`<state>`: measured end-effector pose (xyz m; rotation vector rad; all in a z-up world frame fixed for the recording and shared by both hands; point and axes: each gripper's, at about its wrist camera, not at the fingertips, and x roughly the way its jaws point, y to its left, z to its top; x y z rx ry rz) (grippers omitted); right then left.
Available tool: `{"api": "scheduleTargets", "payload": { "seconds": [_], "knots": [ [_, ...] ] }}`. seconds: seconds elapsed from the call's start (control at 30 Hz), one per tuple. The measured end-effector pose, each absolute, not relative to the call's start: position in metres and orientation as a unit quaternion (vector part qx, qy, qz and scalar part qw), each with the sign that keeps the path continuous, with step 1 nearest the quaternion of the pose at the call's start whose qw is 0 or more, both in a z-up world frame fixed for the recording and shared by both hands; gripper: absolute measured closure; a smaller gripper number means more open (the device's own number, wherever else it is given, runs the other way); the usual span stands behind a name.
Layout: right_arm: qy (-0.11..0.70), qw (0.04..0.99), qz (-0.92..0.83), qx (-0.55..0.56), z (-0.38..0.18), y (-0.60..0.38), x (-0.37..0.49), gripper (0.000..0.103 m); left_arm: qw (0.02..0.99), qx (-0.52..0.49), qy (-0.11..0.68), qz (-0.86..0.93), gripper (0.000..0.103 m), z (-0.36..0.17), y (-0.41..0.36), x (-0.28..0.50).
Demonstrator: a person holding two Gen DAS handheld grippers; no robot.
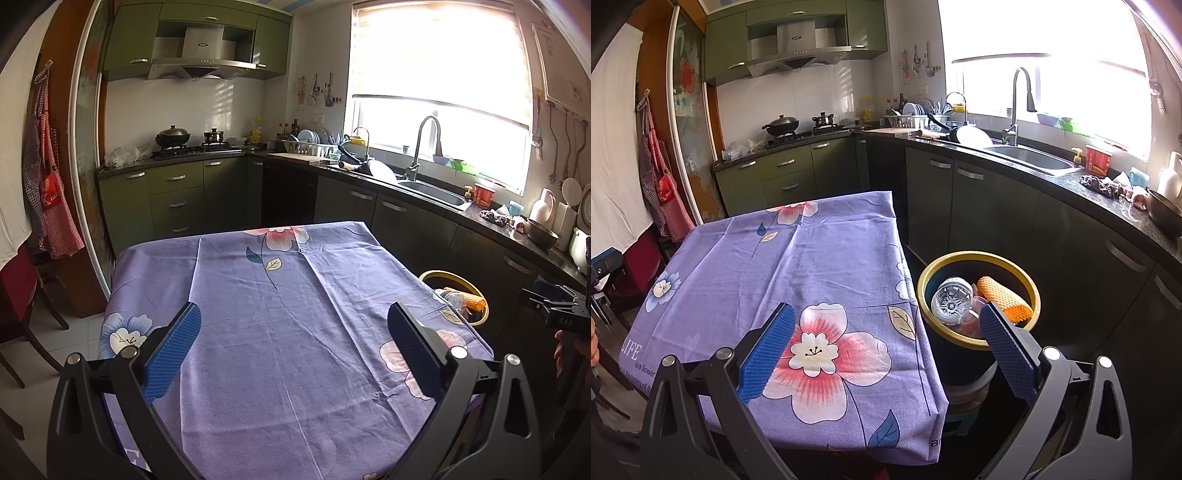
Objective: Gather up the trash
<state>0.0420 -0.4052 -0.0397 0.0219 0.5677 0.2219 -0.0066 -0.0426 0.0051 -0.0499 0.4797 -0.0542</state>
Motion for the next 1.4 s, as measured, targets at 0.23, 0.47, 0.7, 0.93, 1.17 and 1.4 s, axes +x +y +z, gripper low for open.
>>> {"api": "scheduleTargets", "payload": {
  "seconds": [0.23, 0.47, 0.7, 0.93, 1.17, 1.4],
  "knots": [
    [0.281, 0.953, 0.110, 0.012, -0.0408, -0.4046, 0.0434, 0.005, 0.970, -0.024, 0.240, -0.028, 0.007, 0.0048, -0.0421, -0.0055],
    [0.281, 0.953, 0.112, 0.012, -0.0422, -0.4045, 0.0451, 0.005, 0.970, -0.030, 0.240, -0.037, 0.007, 0.0057, -0.0411, -0.0050],
    [0.282, 0.953, 0.114, 0.011, -0.0434, -0.4032, 0.0462, 0.005, 0.969, -0.023, 0.242, -0.037, 0.007, 0.0053, -0.0426, -0.0037],
    [0.282, 0.953, 0.114, 0.011, -0.0439, -0.4028, 0.0468, 0.005, 0.969, -0.022, 0.241, -0.039, 0.007, 0.0056, -0.0442, -0.0039],
    [0.283, 0.952, 0.116, 0.010, -0.0439, -0.4024, 0.0474, 0.005, 0.969, -0.027, 0.241, -0.054, 0.007, 0.0068, -0.0459, -0.0035],
    [0.285, 0.952, 0.114, 0.010, -0.0438, -0.4019, 0.0482, 0.005, 0.968, -0.033, 0.243, -0.060, 0.007, 0.0066, -0.0461, -0.0023]
  ]
}}
